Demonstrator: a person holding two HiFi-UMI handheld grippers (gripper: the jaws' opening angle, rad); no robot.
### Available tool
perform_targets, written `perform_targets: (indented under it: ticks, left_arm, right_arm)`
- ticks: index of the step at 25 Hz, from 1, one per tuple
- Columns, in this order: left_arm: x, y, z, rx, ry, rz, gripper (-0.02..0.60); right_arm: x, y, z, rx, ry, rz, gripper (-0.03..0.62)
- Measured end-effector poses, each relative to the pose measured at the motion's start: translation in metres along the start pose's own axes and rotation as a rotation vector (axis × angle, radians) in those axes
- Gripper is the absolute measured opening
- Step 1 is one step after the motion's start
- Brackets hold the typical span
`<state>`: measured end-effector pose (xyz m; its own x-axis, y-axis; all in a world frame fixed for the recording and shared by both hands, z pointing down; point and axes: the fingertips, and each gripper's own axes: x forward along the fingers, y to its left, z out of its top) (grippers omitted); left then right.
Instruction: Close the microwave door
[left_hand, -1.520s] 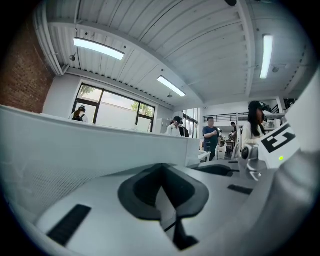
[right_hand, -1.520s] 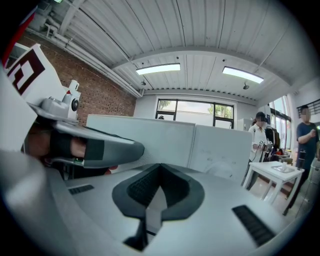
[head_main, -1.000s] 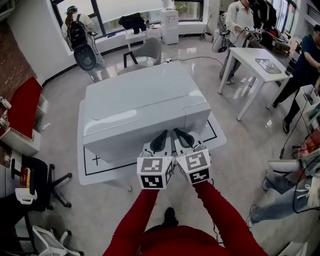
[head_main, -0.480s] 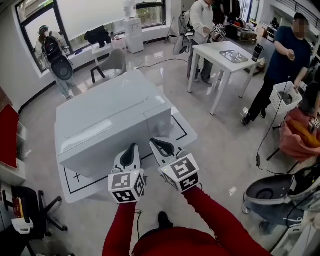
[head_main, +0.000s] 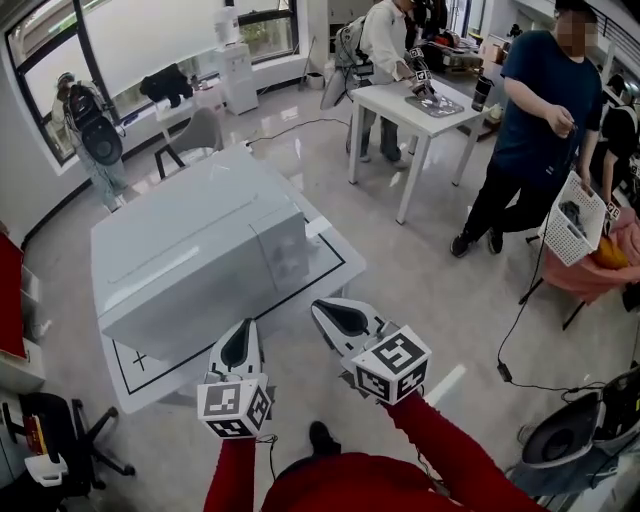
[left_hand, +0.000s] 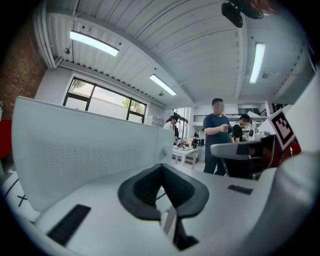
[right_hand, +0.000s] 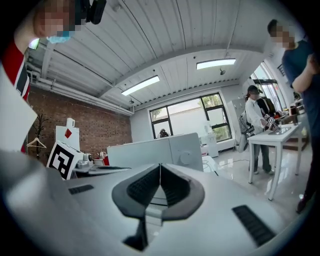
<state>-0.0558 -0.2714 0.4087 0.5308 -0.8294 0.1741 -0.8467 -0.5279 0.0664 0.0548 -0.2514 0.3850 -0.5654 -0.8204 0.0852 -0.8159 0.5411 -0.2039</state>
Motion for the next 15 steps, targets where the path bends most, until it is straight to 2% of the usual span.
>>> perform_targets:
  ticks: [9, 15]
  left_arm:
    - [-0.04, -0.016, -0.012, 0.029, 0.025, -0.007, 0.009]
    - [-0.057, -0.027, -0.013, 0.054, 0.003, -0.012, 0.009]
  right_arm:
    - [-0.033, 0.01, -0.007, 0.026, 0.001, 0.002, 0.014]
    - [-0.047, 0.009, -0.009, 0.048, -0.011, -0.014, 0.014]
